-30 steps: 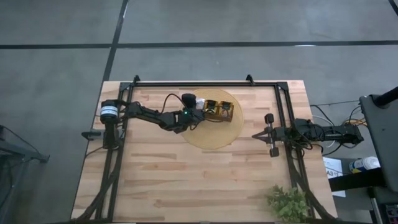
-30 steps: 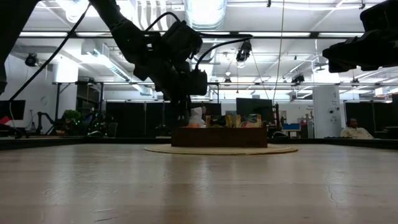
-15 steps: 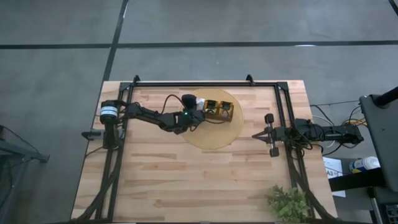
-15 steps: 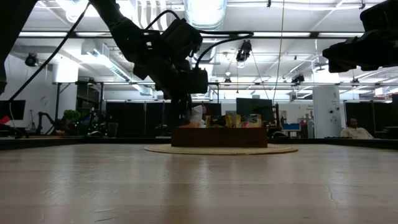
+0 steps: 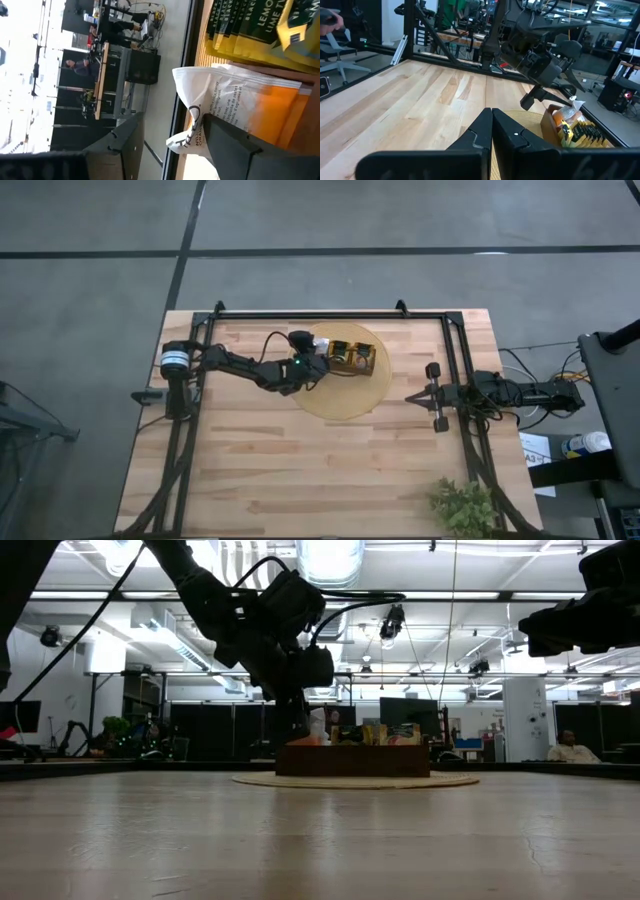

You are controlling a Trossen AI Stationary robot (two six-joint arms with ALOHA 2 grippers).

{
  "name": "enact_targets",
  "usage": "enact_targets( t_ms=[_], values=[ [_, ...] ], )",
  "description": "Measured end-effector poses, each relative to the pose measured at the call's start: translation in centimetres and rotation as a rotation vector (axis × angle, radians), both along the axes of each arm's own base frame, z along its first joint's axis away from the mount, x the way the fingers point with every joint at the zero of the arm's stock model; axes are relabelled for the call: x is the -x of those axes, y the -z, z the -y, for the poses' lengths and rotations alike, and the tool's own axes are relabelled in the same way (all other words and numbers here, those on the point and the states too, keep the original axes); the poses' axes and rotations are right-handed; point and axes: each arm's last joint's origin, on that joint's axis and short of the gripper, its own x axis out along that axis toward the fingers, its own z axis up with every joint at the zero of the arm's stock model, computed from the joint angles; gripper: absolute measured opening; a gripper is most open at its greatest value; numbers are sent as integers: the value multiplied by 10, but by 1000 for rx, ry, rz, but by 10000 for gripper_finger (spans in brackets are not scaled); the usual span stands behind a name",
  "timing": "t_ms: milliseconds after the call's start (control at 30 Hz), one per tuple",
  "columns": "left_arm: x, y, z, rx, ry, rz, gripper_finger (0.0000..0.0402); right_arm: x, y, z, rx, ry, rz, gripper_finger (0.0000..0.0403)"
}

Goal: Pick & Place Tea
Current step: Put the white tea bag into the left section of wooden organizer

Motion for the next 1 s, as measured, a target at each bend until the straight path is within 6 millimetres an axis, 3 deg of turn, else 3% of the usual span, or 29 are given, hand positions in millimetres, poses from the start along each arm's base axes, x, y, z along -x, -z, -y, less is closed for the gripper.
enact_targets(
  t_ms=[400,533,1000],
  values=[
    [2,0,0,-17,-52,9,198,0,0,0,0,0,0,9],
    [4,-2,-1,-69,-143,33,198,0,0,0,0,0,0,9],
    [1,0,7,-39,0,-60,198,0,0,0,0,0,0,9]
  ],
)
